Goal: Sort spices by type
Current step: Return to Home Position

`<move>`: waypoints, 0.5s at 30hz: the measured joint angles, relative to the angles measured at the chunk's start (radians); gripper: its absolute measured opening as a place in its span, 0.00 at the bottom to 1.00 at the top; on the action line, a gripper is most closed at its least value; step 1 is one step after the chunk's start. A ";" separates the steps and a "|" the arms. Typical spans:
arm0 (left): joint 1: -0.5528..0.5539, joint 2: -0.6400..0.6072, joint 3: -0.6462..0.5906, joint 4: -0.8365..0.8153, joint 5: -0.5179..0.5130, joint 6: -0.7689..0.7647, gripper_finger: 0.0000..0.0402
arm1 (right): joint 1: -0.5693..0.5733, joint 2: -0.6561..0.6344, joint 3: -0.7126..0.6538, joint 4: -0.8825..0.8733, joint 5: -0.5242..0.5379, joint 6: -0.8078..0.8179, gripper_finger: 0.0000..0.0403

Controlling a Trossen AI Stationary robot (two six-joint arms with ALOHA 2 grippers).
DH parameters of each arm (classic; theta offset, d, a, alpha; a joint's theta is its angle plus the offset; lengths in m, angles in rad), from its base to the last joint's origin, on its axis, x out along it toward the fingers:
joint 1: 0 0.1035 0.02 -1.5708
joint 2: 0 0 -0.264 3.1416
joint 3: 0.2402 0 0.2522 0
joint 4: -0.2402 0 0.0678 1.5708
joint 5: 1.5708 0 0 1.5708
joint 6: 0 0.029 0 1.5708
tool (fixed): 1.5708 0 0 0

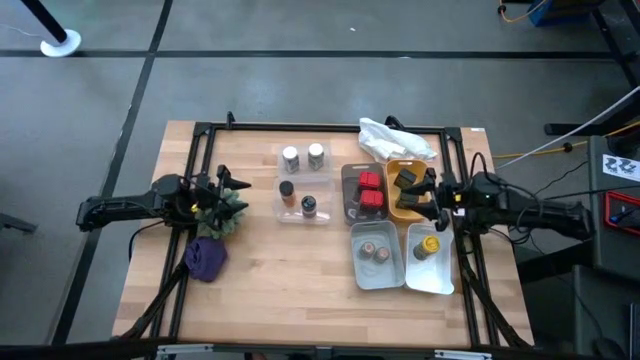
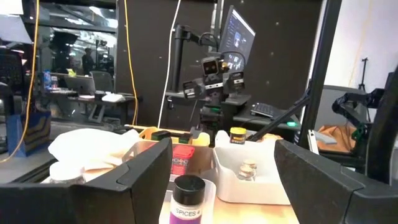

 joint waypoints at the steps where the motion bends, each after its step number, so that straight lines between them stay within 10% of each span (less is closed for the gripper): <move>1: 0.000 0.000 0.000 -0.002 0.000 0.000 0.66 | -0.023 0.000 -0.006 -0.003 -0.024 0.007 0.59; 15: 0.000 0.000 0.000 -0.053 0.000 -0.024 0.66 | -0.162 0.000 -0.110 0.022 -0.193 0.029 0.59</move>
